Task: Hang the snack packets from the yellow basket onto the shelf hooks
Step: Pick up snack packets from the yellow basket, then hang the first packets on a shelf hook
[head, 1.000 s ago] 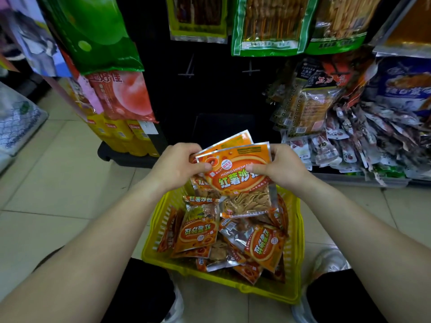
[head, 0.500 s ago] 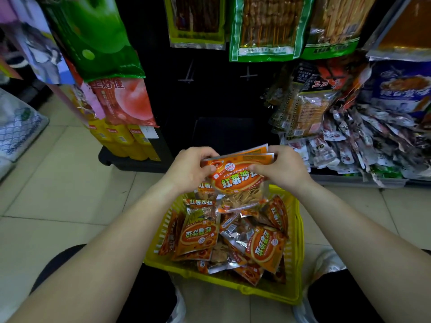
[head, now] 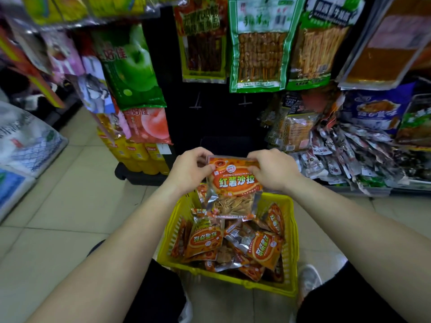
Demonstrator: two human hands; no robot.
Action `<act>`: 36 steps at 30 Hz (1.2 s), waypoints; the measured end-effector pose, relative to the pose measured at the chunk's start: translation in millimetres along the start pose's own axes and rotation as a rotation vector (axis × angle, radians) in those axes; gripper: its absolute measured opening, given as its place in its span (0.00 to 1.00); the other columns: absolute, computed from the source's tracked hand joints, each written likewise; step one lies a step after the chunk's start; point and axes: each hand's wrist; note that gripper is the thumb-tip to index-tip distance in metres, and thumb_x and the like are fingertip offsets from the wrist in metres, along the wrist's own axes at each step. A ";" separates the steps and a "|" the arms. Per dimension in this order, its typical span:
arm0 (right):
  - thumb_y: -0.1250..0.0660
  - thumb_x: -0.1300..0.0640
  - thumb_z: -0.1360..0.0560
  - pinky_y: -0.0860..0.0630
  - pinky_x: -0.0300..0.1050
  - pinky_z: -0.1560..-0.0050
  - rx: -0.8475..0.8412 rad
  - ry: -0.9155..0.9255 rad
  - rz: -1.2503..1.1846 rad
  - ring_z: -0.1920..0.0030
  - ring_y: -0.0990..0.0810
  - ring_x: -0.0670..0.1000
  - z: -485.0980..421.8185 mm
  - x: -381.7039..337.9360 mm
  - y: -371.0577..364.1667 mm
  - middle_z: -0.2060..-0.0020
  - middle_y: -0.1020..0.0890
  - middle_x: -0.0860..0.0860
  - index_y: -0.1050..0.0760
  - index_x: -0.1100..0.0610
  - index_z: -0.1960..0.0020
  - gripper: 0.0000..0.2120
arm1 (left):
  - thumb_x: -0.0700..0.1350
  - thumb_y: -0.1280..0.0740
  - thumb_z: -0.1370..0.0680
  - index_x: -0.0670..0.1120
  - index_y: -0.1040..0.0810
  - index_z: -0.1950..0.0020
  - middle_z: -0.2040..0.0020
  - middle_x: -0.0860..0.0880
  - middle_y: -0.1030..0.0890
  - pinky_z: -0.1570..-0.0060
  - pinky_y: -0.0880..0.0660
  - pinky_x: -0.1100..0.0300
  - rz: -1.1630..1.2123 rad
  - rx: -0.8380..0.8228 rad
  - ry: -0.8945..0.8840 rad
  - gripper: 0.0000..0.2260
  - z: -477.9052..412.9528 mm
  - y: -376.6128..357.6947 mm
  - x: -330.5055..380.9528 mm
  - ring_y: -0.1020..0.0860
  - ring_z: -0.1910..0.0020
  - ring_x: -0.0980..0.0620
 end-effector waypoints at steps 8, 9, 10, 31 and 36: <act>0.38 0.53 0.19 0.25 0.51 0.62 0.242 -0.092 -0.003 0.50 0.19 0.62 -71.4 20.9 -41.7 0.51 0.16 0.54 0.23 0.49 0.41 0.08 | 0.50 0.29 0.22 0.52 0.20 0.41 0.44 0.54 0.19 0.48 0.27 0.61 -0.119 -0.065 0.179 0.11 -40.3 -29.6 -70.5 0.21 0.45 0.54; 0.38 0.53 0.19 0.25 0.52 0.61 0.260 -0.093 0.003 0.50 0.19 0.62 -88.9 25.0 -54.2 0.51 0.17 0.55 0.23 0.50 0.41 0.09 | 0.51 0.29 0.23 0.52 0.20 0.41 0.44 0.54 0.19 0.48 0.26 0.61 -0.117 -0.078 0.184 0.11 -53.2 -39.9 -82.1 0.21 0.45 0.54; 0.38 0.54 0.19 0.27 0.51 0.61 0.265 -0.100 0.007 0.50 0.20 0.62 -107.7 29.7 -67.3 0.50 0.17 0.55 0.23 0.51 0.41 0.09 | 0.51 0.29 0.23 0.53 0.20 0.41 0.44 0.54 0.19 0.48 0.26 0.61 -0.117 -0.089 0.190 0.11 -68.2 -50.2 -93.1 0.21 0.46 0.54; 0.36 0.53 0.19 0.28 0.47 0.60 0.243 -0.176 -0.108 0.49 0.17 0.60 -426.6 97.3 -243.2 0.47 0.17 0.57 0.24 0.47 0.34 0.14 | 0.51 0.33 0.21 0.63 0.42 0.23 0.24 0.51 0.38 0.35 0.27 0.50 -0.160 -0.106 0.291 0.29 -331.6 -158.3 -245.2 0.30 0.30 0.46; 0.38 0.54 0.18 0.25 0.49 0.54 0.255 -0.134 -0.181 0.45 0.19 0.59 -453.3 105.2 -251.2 0.42 0.18 0.58 0.25 0.51 0.32 0.15 | 0.51 0.33 0.21 0.63 0.44 0.22 0.21 0.53 0.43 0.30 0.31 0.49 -0.147 -0.130 0.311 0.31 -351.5 -168.1 -264.0 0.36 0.25 0.47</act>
Point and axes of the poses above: each hand's wrist, its own z-axis away from the middle knuckle, its own y-axis out of the back of the hand, x = y × z
